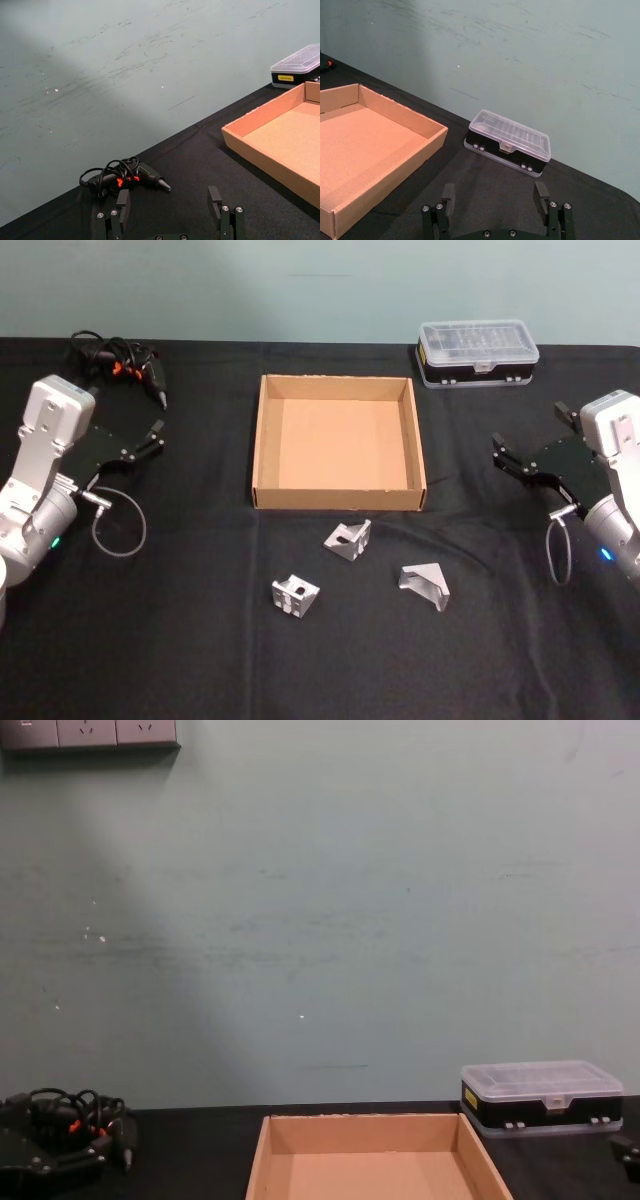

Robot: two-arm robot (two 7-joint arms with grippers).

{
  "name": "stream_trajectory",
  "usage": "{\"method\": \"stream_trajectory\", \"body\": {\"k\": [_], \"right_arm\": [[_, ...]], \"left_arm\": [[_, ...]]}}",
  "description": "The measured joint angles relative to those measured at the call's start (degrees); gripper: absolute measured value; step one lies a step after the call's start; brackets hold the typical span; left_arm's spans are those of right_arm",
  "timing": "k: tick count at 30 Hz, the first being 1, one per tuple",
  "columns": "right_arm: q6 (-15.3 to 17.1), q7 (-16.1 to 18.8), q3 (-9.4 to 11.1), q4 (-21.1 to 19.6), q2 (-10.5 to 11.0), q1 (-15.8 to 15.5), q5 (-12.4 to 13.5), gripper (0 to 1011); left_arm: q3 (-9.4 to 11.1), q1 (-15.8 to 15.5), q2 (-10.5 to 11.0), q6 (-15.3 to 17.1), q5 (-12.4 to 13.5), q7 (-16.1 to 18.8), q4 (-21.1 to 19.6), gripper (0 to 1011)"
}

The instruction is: Use one hand to pick up the angle iron from the table and place it into the box.

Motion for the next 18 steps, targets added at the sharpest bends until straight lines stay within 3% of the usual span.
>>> {"method": "stream_trajectory", "body": {"k": [18], "right_arm": [[0.0,0.0,0.0,0.0,0.0,0.0,0.0,1003]], "left_arm": [[0.0,0.0,0.0,0.0,0.0,0.0,0.0,1011]]}}
